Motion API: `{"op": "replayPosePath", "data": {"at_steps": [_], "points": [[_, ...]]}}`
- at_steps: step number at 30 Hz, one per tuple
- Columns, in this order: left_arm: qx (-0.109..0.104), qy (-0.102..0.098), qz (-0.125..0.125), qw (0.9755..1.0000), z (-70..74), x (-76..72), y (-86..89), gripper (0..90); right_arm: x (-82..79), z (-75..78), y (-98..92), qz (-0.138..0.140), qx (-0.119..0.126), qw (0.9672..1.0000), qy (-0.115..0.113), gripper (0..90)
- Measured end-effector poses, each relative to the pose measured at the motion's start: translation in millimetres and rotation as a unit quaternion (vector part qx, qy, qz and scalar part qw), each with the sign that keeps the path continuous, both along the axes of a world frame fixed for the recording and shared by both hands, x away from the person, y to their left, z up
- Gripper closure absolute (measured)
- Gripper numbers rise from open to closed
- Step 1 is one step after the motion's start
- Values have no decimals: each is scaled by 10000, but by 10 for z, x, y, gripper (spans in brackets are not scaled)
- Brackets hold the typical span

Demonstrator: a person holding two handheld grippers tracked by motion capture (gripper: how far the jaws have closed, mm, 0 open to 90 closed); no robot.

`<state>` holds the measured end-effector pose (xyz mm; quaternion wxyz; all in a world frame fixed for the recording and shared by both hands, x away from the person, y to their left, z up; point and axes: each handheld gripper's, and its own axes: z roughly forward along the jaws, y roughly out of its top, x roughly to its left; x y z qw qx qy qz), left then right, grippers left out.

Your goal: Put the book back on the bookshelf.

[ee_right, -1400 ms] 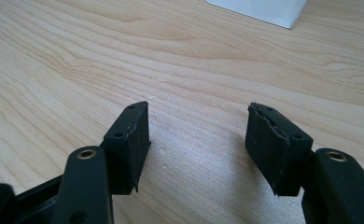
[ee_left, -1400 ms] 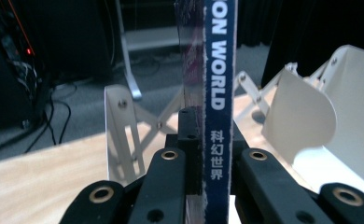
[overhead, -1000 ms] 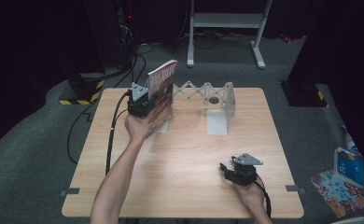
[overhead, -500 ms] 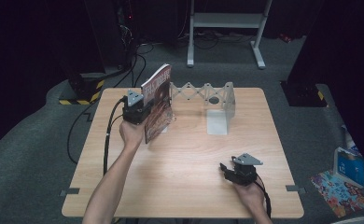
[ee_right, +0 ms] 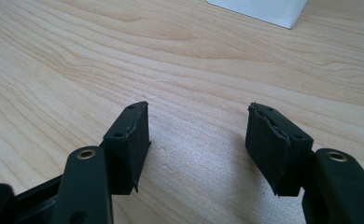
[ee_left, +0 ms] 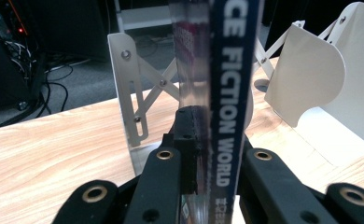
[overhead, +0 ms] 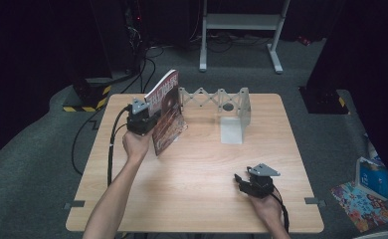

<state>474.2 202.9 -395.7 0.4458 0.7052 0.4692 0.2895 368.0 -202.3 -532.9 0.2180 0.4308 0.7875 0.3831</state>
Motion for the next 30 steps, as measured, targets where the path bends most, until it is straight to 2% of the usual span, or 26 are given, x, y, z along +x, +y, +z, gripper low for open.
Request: {"op": "replayPosePath", "data": {"at_steps": [13, 17, 25, 30], "points": [[-67, 232, 9, 9997, -18, -18, 152, 788, 0, 0, 3, 4, -4, 10000, 4, 395], [-13, 312, 32, 9995, -20, -18, 185, 773, 1, 0, 3, 12, -10, 10000, -5, 395], [-171, 527, 39, 9985, -8, 3, 252, 770, 2, 0, 4, 15, -12, 10000, -3, 395], [-241, 571, 51, 9981, 24, 3, 294, 764, 2, 0, 4, 13, -12, 10000, -3, 394]]}}
